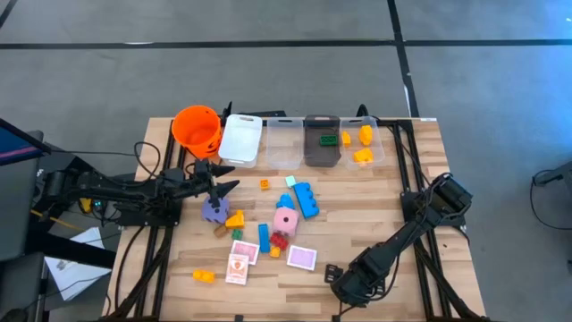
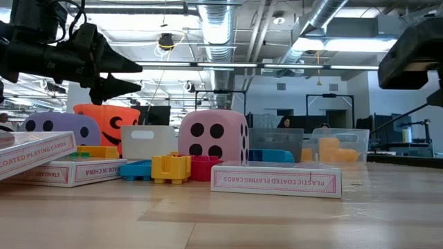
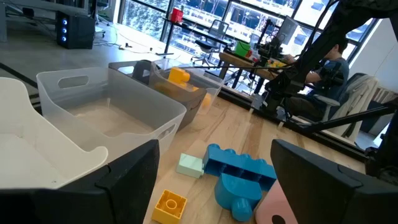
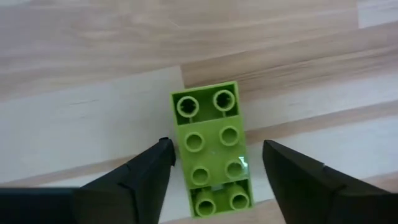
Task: Pick & Place Toys
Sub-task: Put the small light green game piece into the black bin
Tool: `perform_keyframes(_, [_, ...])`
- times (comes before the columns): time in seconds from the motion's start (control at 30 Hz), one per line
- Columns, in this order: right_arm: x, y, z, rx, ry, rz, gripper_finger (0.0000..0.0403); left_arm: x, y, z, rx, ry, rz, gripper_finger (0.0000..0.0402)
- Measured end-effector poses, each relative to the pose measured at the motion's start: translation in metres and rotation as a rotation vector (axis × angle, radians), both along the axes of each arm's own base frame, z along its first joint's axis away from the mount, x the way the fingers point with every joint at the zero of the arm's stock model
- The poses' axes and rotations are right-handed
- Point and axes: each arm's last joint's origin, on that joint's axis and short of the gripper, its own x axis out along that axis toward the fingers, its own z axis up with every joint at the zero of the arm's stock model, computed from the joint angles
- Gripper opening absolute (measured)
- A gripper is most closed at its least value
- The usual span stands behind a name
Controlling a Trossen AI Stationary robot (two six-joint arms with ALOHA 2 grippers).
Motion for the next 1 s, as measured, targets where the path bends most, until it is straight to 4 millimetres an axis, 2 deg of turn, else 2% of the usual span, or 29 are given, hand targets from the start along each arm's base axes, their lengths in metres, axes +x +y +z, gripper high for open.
perform_keyframes(0.27, [0.000,0.002,0.001,0.053,0.032,0.015,0.0136,0.000,0.000,0.000,0.000,0.000,0.004,0.0301])
perform_keyframes(0.5, [0.001,0.002,0.001,0.091,0.046,0.016,0.0132,0.000,0.000,0.000,0.000,0.000,0.004,0.0301])
perform_keyframes(0.77, [0.011,-0.011,0.004,0.096,0.089,-0.265,0.0132,0.000,0.000,0.000,-0.006,-0.002,0.003,0.0301])
perform_keyframes(0.87, [0.013,-0.015,0.016,0.099,0.069,-0.300,0.0132,0.000,0.000,0.000,-0.007,-0.003,0.003,0.0301])
perform_keyframes(1.0, [0.022,-0.023,0.042,0.084,-0.083,-0.364,0.0132,0.000,0.000,0.000,-0.042,-0.016,0.000,0.0301])
